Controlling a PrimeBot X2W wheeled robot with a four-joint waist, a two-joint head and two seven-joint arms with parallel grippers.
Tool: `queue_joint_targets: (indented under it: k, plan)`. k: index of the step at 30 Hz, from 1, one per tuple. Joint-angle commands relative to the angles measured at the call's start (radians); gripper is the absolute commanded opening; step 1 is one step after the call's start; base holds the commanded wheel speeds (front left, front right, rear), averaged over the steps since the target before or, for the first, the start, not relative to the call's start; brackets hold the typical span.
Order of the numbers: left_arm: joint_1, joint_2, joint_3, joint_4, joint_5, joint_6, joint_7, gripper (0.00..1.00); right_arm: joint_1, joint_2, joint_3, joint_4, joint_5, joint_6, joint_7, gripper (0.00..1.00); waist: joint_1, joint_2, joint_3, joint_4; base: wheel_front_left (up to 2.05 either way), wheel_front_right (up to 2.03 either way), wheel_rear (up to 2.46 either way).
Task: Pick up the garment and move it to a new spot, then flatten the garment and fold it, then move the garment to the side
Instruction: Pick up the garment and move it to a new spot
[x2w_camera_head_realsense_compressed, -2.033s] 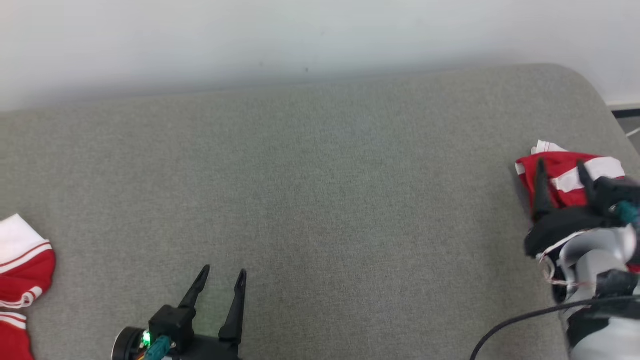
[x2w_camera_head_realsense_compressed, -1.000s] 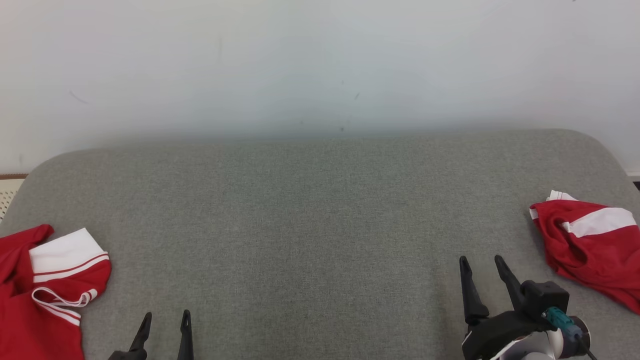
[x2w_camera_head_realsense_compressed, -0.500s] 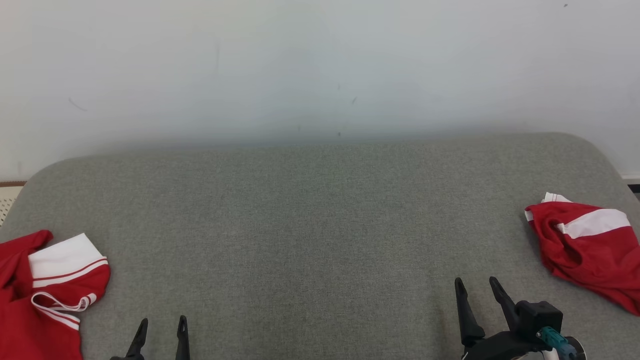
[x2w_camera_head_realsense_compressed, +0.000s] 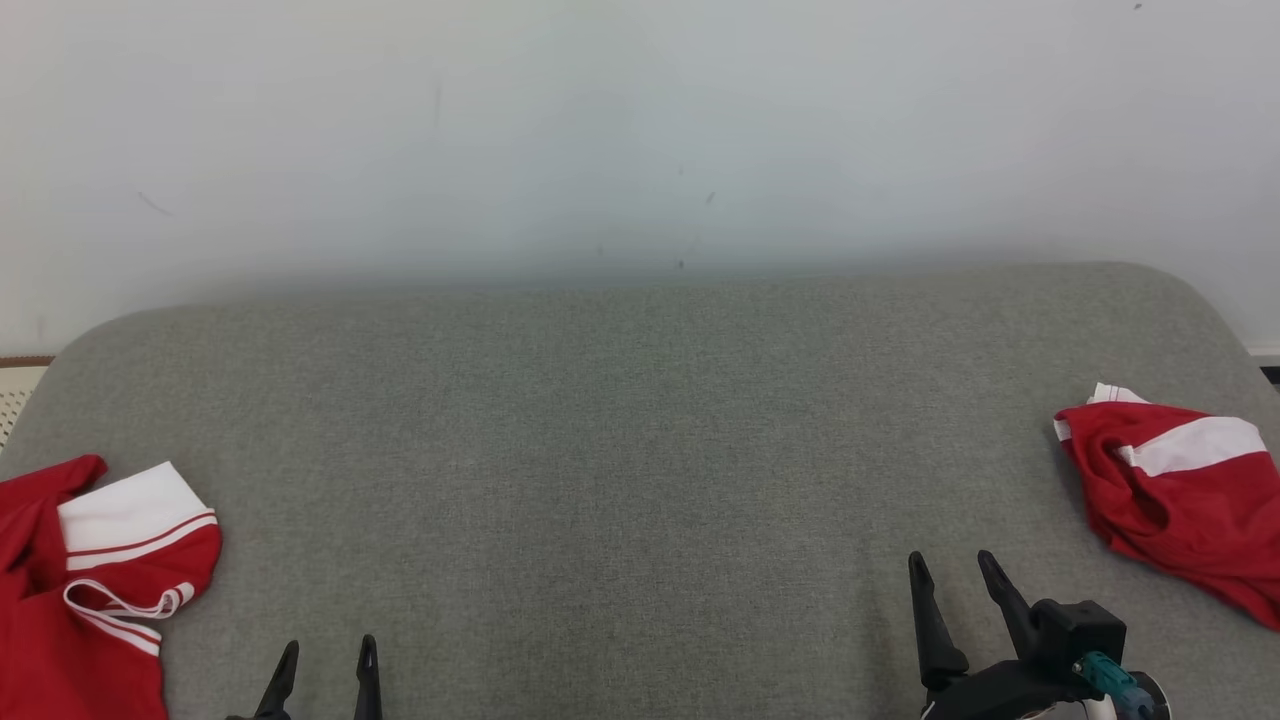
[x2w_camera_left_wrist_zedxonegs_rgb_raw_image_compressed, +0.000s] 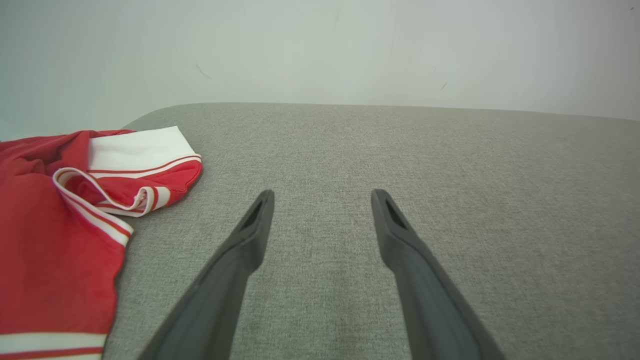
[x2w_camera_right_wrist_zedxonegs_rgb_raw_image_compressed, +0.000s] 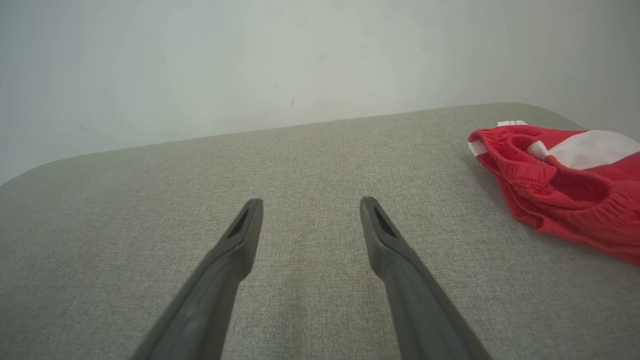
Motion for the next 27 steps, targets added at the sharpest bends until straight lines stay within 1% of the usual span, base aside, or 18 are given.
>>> queue_joint_targets:
  k: [1,5,8,17,27]
  plan:
    - [0.020,0.001,0.002,0.005,0.002,0.003,0.000,1.00,0.005,0.001,0.002,-0.005,0.006,0.000,-0.001,1.00,0.0000,0.0000,0.000,0.002,0.00,0.00,0.00]
    - [0.014,0.001,0.004,0.006,0.003,0.005,0.000,1.00,0.007,-0.001,0.008,-0.006,0.005,0.000,-0.001,1.00,0.0000,0.0000,0.004,0.021,0.00,0.00,0.00]
    - [0.008,0.001,0.007,0.006,0.007,0.007,0.000,1.00,0.006,0.001,0.015,-0.010,0.006,0.000,-0.001,1.00,0.0000,0.0000,0.008,0.047,0.00,0.00,0.00]
    - [0.022,0.005,0.031,0.013,0.020,0.002,0.000,1.00,0.002,0.005,0.036,-0.010,0.014,0.000,-0.001,1.00,0.0000,0.0000,0.016,0.164,0.00,0.00,0.00]
    - [0.027,0.009,0.081,0.016,0.025,0.010,0.000,1.00,-0.001,0.013,0.063,-0.008,0.017,0.000,-0.001,1.00,0.0000,0.0000,0.025,0.294,0.00,0.00,0.00]
